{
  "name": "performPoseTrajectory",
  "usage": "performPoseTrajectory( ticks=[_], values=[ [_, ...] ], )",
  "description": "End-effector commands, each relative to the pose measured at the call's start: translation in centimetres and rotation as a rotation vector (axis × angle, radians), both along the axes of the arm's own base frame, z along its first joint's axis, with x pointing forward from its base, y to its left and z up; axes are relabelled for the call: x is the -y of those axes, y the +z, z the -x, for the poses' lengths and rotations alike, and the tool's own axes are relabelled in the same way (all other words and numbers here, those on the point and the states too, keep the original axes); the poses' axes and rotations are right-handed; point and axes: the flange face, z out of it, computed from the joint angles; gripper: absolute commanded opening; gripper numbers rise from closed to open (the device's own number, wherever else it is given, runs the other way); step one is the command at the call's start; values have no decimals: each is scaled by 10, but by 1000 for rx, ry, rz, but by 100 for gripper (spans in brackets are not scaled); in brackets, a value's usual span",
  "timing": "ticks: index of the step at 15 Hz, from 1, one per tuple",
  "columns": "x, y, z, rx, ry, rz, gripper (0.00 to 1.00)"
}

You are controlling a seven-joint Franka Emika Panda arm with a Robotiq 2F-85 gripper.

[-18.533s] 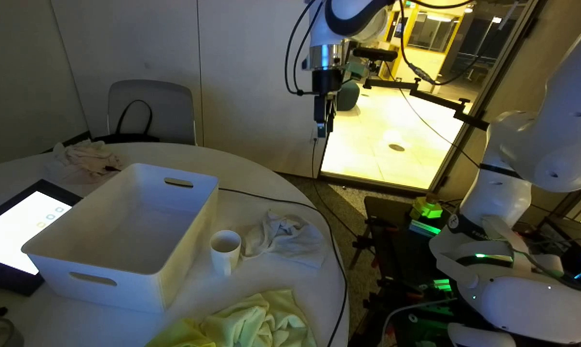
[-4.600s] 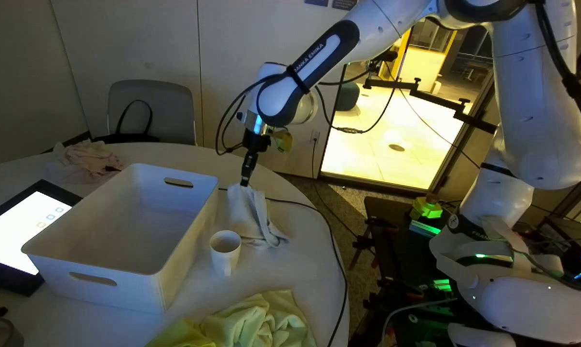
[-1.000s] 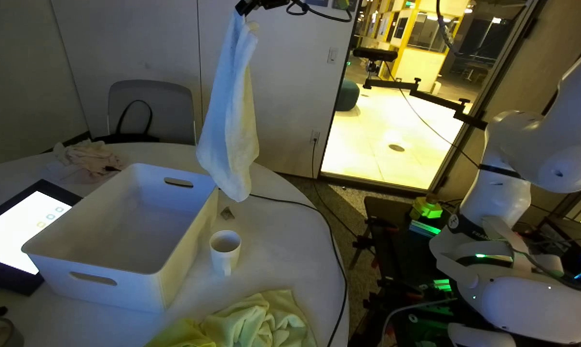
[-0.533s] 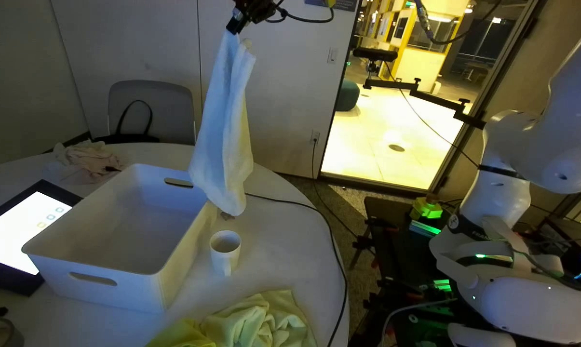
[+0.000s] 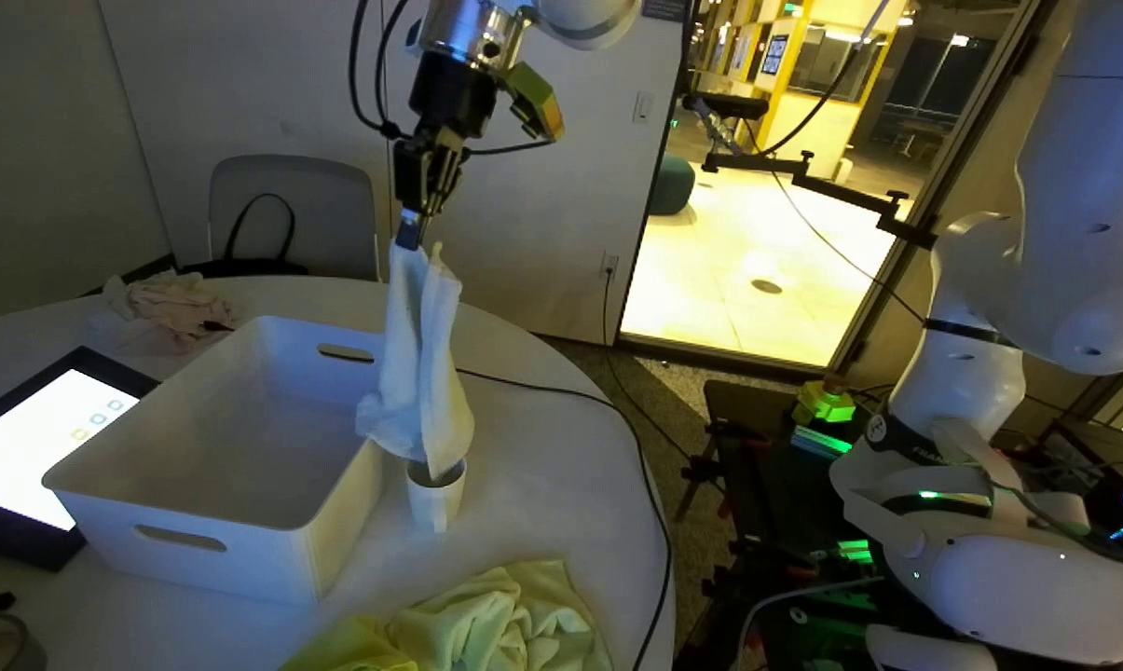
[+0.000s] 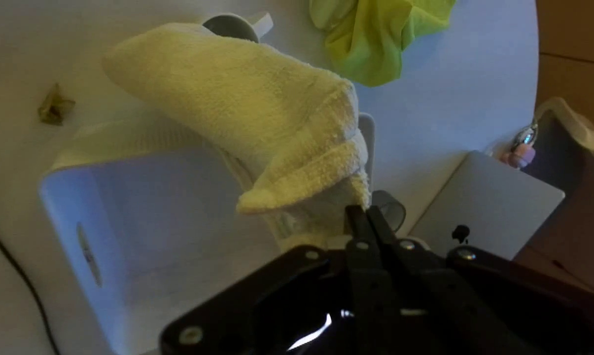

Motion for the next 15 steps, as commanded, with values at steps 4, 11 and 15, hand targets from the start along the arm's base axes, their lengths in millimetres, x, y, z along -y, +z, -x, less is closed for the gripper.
performPoseTrajectory(
  ticks=[4, 11, 15],
  values=[
    [-75, 44, -59, 91, 25, -32, 1],
    [-78, 119, -101, 276, -232, -122, 1],
    [-94, 156, -104, 362, -361, -148, 1]
  ],
)
